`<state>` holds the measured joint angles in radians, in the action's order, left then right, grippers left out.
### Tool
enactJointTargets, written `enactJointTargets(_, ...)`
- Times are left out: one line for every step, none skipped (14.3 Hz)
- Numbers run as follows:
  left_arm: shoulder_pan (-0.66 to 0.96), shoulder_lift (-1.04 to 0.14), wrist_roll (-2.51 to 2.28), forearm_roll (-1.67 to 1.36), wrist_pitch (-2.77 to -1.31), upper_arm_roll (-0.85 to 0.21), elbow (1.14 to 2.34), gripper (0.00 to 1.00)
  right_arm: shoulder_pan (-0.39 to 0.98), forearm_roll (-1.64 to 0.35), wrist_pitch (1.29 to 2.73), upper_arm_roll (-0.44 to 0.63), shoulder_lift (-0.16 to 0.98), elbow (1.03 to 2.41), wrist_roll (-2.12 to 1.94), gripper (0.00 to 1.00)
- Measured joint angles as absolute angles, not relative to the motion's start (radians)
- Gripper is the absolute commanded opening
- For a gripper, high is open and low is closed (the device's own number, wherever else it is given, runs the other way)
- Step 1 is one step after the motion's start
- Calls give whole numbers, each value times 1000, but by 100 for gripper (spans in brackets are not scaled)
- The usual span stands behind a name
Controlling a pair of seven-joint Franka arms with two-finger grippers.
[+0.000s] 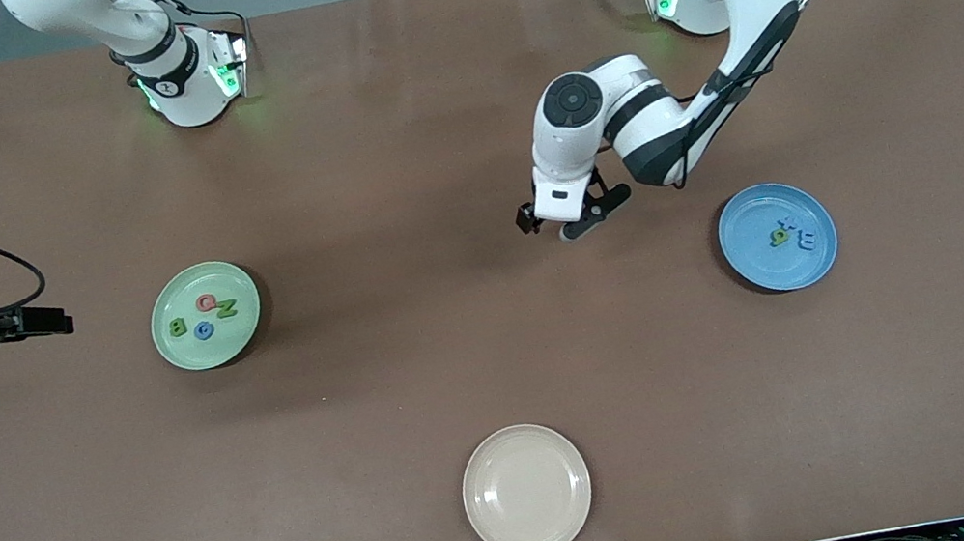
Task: Sort upper and lower case letters into plates
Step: 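Withdraw the right arm to rest while the left gripper grasps the green u, then carry the green u with the left gripper and drop it on the blue plate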
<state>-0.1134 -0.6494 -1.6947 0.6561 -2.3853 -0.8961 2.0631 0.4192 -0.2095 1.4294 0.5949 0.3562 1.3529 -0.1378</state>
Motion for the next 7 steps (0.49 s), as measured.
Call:
enactJointTargets(-91,-659,-1708,656,-2404,-874,2060,100,355,-198,1427,523,337,1347,-136,100)
enactJointTargets(-72,-667,-1718,656,-2420,-854,2060,100,292,-178,1427,452,317,1344,-134,100)
enactJointTargets(-57,-675,-1728,656,-2432,-841,2059,100,235,-158,1427,386,298,1343,-133,100)
enactJointTargets(-46,-684,-1734,656,-2436,-832,2059,100,185,-142,1427,324,282,1343,-131,100)
enactJointTargets(-35,-693,-1738,656,-2437,-825,2058,100,136,-124,1426,260,269,1343,-129,100)
enactJointTargets(-26,-702,-1745,656,-2437,-821,2056,98,86,-103,1427,194,259,1343,-122,100)
enactJointTargets(-18,-710,-1751,656,-2437,-818,2055,93,46,-87,1429,140,251,1343,-105,100)
